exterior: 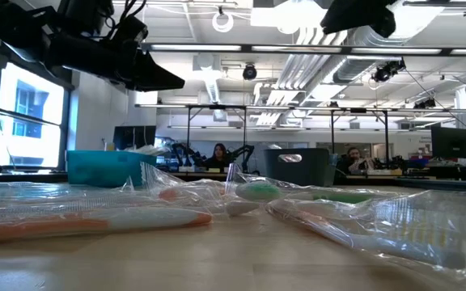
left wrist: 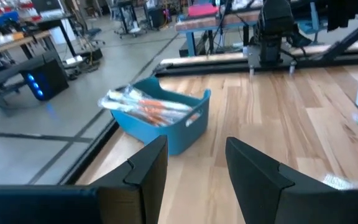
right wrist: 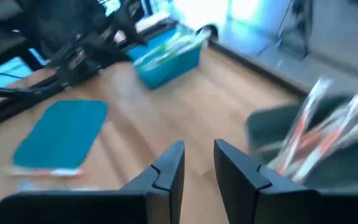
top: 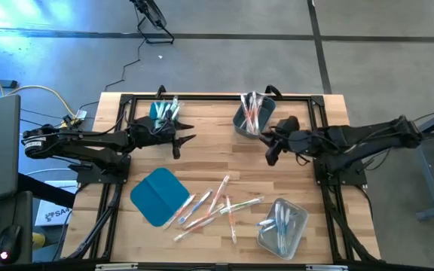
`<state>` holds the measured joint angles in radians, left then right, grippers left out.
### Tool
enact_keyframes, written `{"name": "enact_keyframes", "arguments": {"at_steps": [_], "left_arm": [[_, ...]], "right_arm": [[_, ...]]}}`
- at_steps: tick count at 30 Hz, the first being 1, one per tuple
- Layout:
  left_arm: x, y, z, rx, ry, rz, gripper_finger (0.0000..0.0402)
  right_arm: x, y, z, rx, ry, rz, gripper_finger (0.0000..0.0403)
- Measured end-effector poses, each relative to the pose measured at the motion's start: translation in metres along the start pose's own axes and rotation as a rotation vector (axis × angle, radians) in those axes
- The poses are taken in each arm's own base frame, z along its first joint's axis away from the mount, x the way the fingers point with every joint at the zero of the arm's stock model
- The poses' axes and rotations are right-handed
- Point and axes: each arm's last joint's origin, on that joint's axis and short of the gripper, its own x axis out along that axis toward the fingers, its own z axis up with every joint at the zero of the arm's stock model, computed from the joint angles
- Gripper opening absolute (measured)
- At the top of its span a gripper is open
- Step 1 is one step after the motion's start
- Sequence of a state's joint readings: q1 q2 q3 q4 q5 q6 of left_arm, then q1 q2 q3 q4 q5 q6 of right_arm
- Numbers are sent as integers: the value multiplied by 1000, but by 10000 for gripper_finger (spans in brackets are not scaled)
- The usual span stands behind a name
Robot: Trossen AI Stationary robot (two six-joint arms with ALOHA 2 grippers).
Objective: Pick & Place Toothbrushes
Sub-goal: Adjust the blue tablemat
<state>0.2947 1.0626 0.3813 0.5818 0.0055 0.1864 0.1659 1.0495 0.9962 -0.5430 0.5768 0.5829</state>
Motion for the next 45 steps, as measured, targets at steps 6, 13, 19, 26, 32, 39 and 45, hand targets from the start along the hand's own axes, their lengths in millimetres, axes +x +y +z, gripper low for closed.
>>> {"name": "enact_keyframes", "arguments": {"at_steps": [6,13,19,26,32,39,45], "left_arm": [[0,-1,-6,0,61,-14,161],[-1,-3,-13,-29,134,-27,161],[-1,-3,-14,-169,142,-21,161],[-1,-3,-13,-256,135,-14,161],[-1,-3,-13,-256,135,-14,161],[-1,-2,-13,-256,134,-10,161],[-1,-2,-13,-256,134,-10,161]], "right_arm": [[19,-1,3,-53,123,180,79],[43,-10,5,-111,232,322,78],[52,-29,17,-219,223,477,44],[55,-50,24,-263,211,449,5],[44,-54,25,-350,189,452,3],[24,-62,16,-380,102,462,3],[16,-75,4,-369,-35,457,4]]}}
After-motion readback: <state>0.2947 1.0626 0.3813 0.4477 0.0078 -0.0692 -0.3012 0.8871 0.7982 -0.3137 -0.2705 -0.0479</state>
